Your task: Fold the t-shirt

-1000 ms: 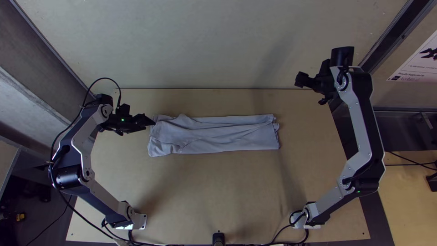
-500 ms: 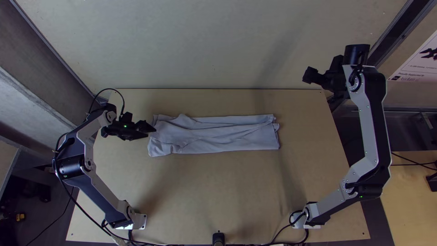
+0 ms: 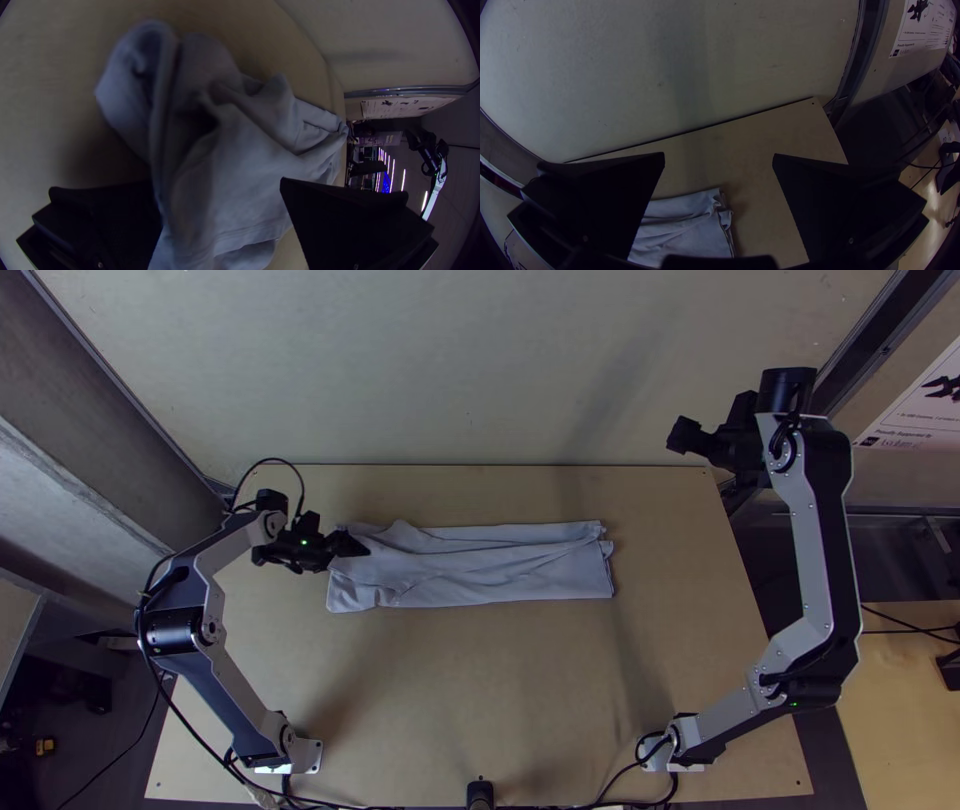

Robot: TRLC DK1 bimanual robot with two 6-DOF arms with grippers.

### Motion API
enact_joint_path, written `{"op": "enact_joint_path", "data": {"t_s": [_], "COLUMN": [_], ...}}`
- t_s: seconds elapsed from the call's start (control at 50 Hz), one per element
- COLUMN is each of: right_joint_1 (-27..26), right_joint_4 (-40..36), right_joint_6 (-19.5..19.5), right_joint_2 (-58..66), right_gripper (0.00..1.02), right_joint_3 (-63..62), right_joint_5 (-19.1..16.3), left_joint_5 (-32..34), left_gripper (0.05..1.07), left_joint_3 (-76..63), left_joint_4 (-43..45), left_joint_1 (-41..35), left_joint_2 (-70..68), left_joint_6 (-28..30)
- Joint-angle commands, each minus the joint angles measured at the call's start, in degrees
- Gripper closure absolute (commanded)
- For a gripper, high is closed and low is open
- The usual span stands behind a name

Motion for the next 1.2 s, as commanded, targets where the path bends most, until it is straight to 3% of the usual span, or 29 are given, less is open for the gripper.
{"op": "enact_joint_path", "data": {"t_s": [0.0,0.28,0.34,0.44,0.46,0.76,1.18], "right_joint_1": [-0.28,0.34,0.43,1.39,1.66,3.41,5.61], "right_joint_4": [-0.36,-0.28,-0.28,-0.28,-0.19,5.35,11.94], "right_joint_6": [-0.04,0.23,0.49,0.67,0.75,1.81,1.54], "right_joint_2": [-2.75,-3.28,-3.72,-4.68,-4.95,-9.78,-12.68], "right_gripper": [0.03,0.03,0.03,0.03,0.03,0.03,0.03], "right_joint_3": [-1.14,-2.46,-3.25,-5.18,-5.80,-15.99,-26.98], "right_joint_5": [-0.35,-0.35,-0.35,-0.35,-0.35,0.09,5.28], "left_joint_5": [-2.18,-8.68,-10.53,-12.20,-12.11,-18.88,-30.57], "left_gripper": [0.09,0.13,0.35,0.98,1.06,1.04,1.04], "left_joint_3": [-4.05,-6.07,-6.16,-6.16,-6.16,-5.28,3.77], "left_joint_4": [0.75,2.86,2.86,4.00,4.26,2.42,-5.41], "left_joint_1": [-3.97,-11.18,-11.35,-10.91,-10.65,-8.19,9.30], "left_joint_2": [2.61,0.67,0.41,-0.20,-0.47,-6.27,-8.64], "left_joint_6": [-3.70,-12.22,-13.54,-15.39,-15.56,-12.84,10.37]}}
